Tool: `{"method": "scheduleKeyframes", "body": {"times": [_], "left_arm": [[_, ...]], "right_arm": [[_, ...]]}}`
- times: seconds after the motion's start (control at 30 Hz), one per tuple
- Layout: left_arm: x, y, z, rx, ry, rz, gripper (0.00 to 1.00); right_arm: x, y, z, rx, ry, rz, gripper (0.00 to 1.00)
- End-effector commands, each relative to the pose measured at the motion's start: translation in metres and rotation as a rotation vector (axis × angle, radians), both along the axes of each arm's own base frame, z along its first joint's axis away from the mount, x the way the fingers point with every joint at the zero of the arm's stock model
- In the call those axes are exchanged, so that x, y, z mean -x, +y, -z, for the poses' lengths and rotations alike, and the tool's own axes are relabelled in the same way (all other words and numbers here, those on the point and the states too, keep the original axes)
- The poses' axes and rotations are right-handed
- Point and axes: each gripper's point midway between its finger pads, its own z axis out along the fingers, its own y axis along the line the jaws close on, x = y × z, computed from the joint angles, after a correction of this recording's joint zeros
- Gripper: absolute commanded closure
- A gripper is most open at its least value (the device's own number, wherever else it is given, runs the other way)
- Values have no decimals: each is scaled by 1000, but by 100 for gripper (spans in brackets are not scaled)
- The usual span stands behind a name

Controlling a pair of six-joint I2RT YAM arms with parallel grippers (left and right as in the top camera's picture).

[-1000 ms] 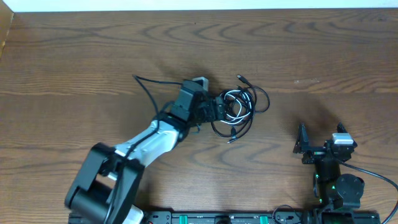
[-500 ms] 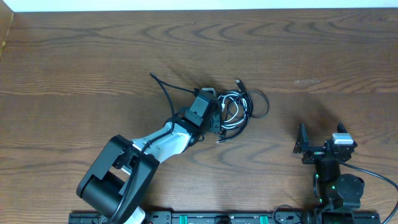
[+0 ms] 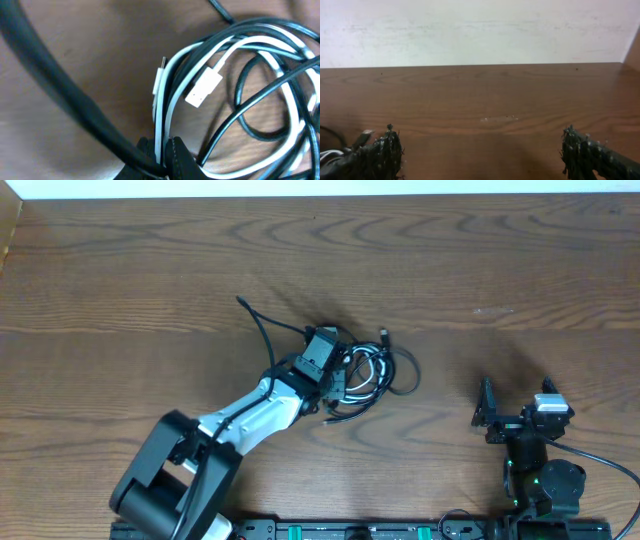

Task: Untangle cables
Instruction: 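Lower the left gripper and close it on the black and white cables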

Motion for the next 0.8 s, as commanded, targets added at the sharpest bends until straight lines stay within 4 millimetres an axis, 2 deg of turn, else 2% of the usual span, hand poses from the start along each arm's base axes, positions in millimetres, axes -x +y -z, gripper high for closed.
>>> {"method": "scheduleKeyframes", "body": {"times": [0.0, 0.47, 0.63, 0.77], "left_arm": [[5, 22, 7, -123, 7, -5, 92], [16, 30, 10, -155, 52, -2, 92], [14, 29, -2, -141, 25, -2, 93], [10, 26, -26, -101, -33, -5, 93]], "right_arm": [[0, 0, 1, 12, 1, 0, 1], [0, 0, 1, 12, 1, 0, 1], [0, 0, 1, 12, 1, 0, 1], [0, 0, 1, 12, 1, 0, 1]]}}
